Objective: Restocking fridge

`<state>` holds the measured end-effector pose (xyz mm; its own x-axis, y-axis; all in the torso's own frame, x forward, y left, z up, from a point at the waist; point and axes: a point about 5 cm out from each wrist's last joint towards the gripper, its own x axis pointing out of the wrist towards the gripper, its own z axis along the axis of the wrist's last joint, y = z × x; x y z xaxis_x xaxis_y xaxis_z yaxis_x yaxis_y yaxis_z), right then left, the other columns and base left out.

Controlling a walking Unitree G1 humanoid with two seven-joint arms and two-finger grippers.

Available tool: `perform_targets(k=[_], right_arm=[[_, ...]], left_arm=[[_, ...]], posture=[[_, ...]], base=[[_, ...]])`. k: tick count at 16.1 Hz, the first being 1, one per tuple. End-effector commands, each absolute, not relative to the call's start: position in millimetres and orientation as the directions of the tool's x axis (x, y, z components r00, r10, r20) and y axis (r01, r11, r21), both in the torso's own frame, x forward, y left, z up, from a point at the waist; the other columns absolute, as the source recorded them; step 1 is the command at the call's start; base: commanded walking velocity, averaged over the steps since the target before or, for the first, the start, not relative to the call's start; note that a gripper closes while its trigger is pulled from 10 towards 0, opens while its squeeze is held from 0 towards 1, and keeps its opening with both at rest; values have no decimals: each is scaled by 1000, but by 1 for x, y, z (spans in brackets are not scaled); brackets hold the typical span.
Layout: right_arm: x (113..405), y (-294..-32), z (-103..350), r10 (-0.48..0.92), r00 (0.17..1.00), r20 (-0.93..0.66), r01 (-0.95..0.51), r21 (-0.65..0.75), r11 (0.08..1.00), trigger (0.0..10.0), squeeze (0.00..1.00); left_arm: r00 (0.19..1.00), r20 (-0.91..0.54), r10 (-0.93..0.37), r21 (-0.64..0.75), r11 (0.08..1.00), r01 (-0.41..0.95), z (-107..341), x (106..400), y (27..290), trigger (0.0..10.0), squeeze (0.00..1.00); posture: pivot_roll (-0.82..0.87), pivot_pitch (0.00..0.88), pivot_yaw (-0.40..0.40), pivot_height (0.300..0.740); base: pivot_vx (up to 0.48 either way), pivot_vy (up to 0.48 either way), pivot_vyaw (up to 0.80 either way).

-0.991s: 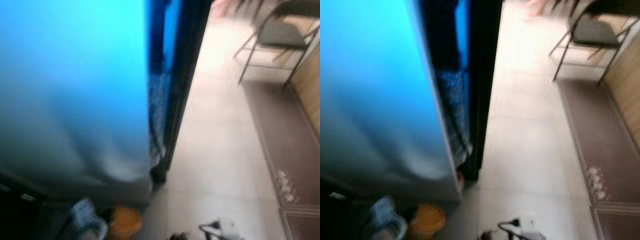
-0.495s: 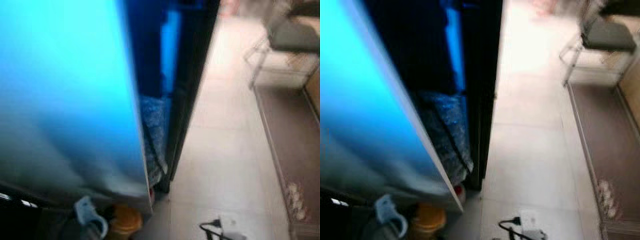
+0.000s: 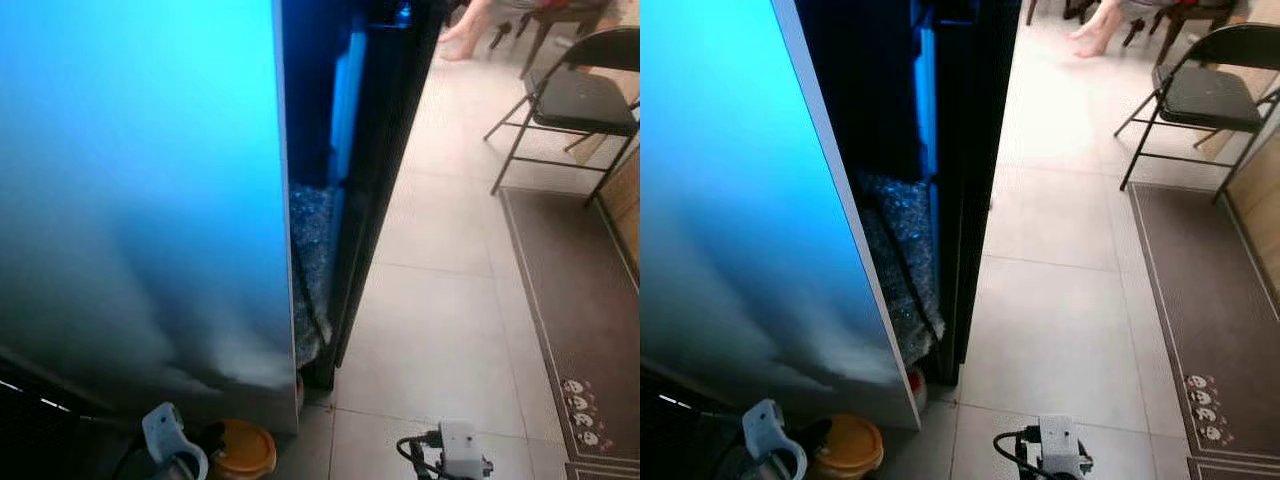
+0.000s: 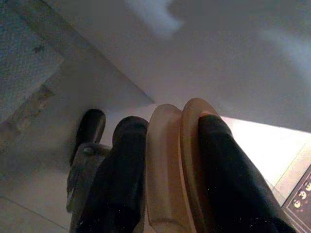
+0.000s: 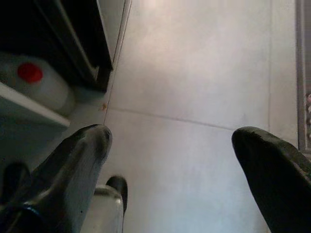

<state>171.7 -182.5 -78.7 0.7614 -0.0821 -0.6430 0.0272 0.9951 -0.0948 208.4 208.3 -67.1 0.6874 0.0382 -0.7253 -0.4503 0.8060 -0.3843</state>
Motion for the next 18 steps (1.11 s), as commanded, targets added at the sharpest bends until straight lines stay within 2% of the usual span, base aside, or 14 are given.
perform_targets(k=[1,4,5,6,11,15,16,17,18], right_arm=[[169,-184,-78,-104,779,-618,62,-88,994,10000,0],[170,-183,-74,-113,813,-572,80,-83,993,10000,0],[245,-194,-7,-124,971,-204,102,-114,988,10000,0],[254,-192,11,-122,986,-111,109,-119,987,10000,0],[264,-185,46,-96,995,39,100,-118,988,10000,0],[274,-174,73,13,994,106,-1,-104,995,10000,0],[278,-165,84,75,989,131,-65,-83,994,10000,306],[279,-162,86,90,986,138,-80,-76,994,10000,306],[280,-158,91,126,981,146,-120,-49,992,10000,1000]], left_arm=[[662,-749,38,-364,810,-459,-71,201,211,10000,0],[660,-751,38,-360,813,-457,-71,200,211,10000,0],[659,-751,35,-360,816,-453,-72,199,211,10000,0],[659,-751,33,-359,817,-451,-72,199,211,10000,0],[656,-754,34,-354,820,-450,-73,197,210,10000,0],[645,-763,40,-345,819,-459,-76,190,213,10000,0],[641,-766,42,-340,820,-460,-77,187,214,10000,0],[640,-767,42,-339,820,-461,-77,187,215,10000,0],[640,-767,44,-338,820,-462,-77,187,216,10000,0]], posture=[[-121,140,-30,740],[-129,125,-30,740],[-133,117,-27,740],[-138,111,-25,740],[-139,81,-26,740],[-140,69,-23,740],[-143,64,-24,740],[-143,64,-24,740],[-139,69,-24,740]], base=[[0,0,0],[0,0,0],[0,0,0],[0,0,0],[0,0,0],[0,0,0],[0,0,0],[0,0,0],[0,0,0]])
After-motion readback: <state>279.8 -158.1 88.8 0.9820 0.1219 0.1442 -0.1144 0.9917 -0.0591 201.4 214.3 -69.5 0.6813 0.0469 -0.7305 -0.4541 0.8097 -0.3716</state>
